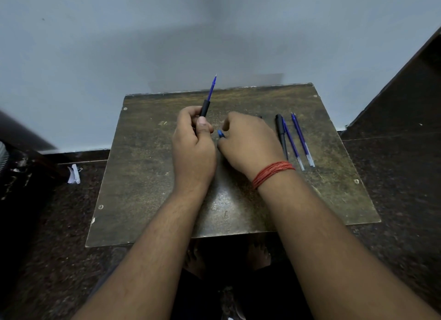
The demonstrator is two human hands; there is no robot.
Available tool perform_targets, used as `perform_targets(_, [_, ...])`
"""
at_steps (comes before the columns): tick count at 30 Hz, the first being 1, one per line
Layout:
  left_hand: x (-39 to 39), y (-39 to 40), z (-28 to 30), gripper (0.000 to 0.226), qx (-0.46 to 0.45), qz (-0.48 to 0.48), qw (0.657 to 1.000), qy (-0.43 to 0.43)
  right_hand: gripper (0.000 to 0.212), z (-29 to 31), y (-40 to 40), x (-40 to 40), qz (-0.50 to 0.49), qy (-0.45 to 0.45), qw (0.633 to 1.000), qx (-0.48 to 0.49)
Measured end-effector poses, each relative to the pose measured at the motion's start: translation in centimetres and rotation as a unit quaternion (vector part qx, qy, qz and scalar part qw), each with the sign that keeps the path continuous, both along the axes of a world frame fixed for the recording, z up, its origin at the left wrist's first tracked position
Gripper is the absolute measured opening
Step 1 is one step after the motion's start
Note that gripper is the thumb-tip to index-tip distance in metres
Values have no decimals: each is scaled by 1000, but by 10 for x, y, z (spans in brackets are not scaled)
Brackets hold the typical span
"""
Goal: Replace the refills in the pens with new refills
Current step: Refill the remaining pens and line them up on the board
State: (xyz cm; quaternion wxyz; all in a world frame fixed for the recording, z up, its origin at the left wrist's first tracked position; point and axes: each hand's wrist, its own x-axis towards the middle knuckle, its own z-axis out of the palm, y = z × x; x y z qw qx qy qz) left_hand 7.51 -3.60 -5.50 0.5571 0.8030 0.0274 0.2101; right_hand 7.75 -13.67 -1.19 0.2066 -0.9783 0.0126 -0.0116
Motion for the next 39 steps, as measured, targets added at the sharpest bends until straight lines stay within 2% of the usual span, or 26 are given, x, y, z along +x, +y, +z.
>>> perform_targets(2, [-1,0,0,15,-1,-2,1000,5,16,5,-9,7,-24,28,994,101])
perform_targets(4, [-2,-1,1,14,2,-7,1000,9,13,10,-20,12,-59,16,973,221])
perform_targets(7, [-4,-2,1,14,21,-26,999,16,8,14,-35,16,-113,-29,926,360])
perform_targets(10, [-4,-4,-1,17,49,-58,997,15,19,12,-45,19,-165,-47,860,481])
perform_targets(15, [-5,-6,-3,21,83,-82,993,-3,10,6,-53,24,-221,-35,760,610])
perform_targets(19, [-7,-6,-4,22,95,-92,991,-3,8,7,-59,25,-241,-54,733,634])
perform_targets(26, [-9,-7,-2,23,123,-113,986,-3,6,7,-61,25,-249,-79,733,628])
perform_targets(39, [-8,-8,-3,24,120,-111,987,-3,5,8,-53,22,-200,-55,809,551])
